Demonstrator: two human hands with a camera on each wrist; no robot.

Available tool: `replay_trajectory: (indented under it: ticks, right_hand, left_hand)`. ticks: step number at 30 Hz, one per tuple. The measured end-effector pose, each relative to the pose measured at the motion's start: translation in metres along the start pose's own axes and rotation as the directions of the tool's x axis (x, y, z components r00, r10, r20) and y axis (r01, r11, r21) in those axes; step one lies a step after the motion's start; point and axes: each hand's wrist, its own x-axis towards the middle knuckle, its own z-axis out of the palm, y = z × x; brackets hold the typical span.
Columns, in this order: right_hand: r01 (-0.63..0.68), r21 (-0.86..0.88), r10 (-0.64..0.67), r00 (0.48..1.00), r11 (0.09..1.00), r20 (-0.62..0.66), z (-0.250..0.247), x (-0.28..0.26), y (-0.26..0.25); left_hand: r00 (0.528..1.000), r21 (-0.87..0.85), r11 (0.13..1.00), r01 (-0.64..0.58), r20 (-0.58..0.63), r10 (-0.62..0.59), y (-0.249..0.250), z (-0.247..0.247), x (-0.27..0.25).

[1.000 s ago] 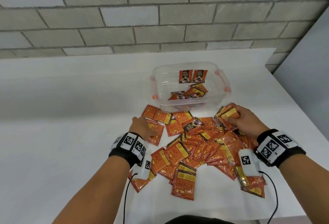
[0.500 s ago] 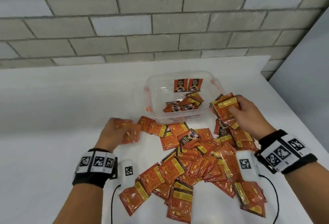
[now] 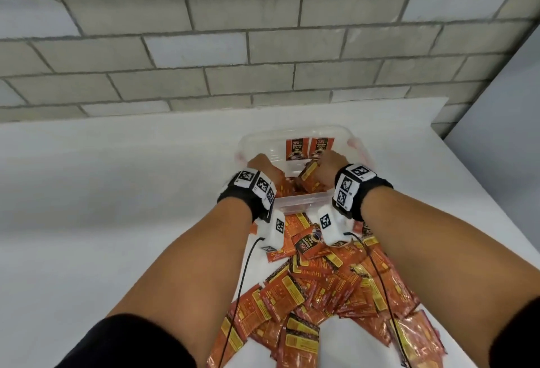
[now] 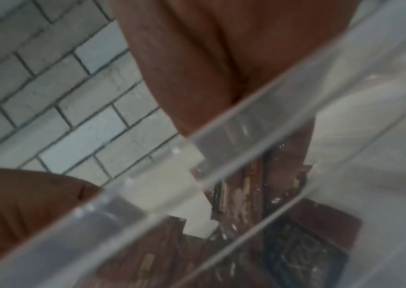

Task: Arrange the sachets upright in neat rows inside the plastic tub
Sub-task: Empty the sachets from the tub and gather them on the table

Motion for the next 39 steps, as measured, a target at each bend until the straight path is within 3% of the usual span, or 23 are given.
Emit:
replay_trajectory:
  ticks: [3, 8, 12, 14, 16, 19, 21, 24, 32, 35, 39]
  right_hand:
    - [-0.012, -0.107, 0.012, 1.000, 0.994, -0.008, 0.003, 0.005, 0.000]
    - [0.038, -0.030, -0.040, 0.997, 0.999, -0.066, -0.005, -0.007, 0.010]
    - [0.191, 0.183, -0.149, 0.964, 0.964, -0.220, -0.020, -0.048, 0.020]
    - [0.287, 0.191, -0.225, 0.929, 0.939, -0.293, -0.021, -0.077, 0.021]
    - [0.376, 0.193, -0.329, 0.915, 0.907, -0.235, -0.015, -0.107, 0.022]
    - [0.430, 0.176, -0.432, 0.901, 0.886, -0.030, 0.012, -0.134, 0.018]
    - [0.463, 0.018, -0.463, 0.884, 0.886, 0.061, 0.036, -0.130, 0.014]
    - [0.440, -0.226, -0.406, 0.896, 0.869, 0.181, 0.065, -0.112, 0.012]
    - [0.516, -0.312, -0.472, 0.856, 0.798, 0.209, 0.092, -0.111, 0.007]
    - [0.550, -0.306, -0.522, 0.835, 0.777, 0.173, 0.093, -0.112, 0.005]
    - [0.513, -0.323, -0.473, 0.859, 0.796, 0.198, 0.091, -0.109, -0.004]
  left_hand:
    - [1.000, 0.019, 1.000, -0.006, -0.001, 0.006, 0.003, 0.004, -0.008]
    - [0.988, -0.039, 0.988, -0.150, 0.029, 0.151, 0.010, -0.022, -0.033]
    - [0.968, -0.260, 0.933, -0.248, -0.026, 0.250, -0.011, -0.051, -0.062]
    - [0.970, -0.259, 0.935, -0.243, -0.052, 0.238, -0.030, -0.060, -0.080]
    - [0.983, -0.154, 0.971, -0.181, -0.048, 0.176, -0.056, -0.060, -0.089]
    - [0.997, 0.028, 0.997, -0.071, 0.018, 0.070, -0.087, -0.044, -0.084]
    - [0.993, 0.121, 0.989, -0.087, 0.087, 0.077, -0.094, -0.028, -0.080]
    - [0.982, 0.258, 0.956, -0.142, 0.154, 0.105, -0.099, -0.006, -0.072]
    - [0.999, 0.410, 0.912, -0.018, 0.041, 0.001, -0.123, 0.008, -0.075]
    - [0.998, 0.424, 0.905, -0.030, 0.060, 0.006, -0.131, 0.004, -0.084]
    - [0.997, 0.402, 0.915, -0.043, 0.069, 0.016, -0.135, 0.002, -0.094]
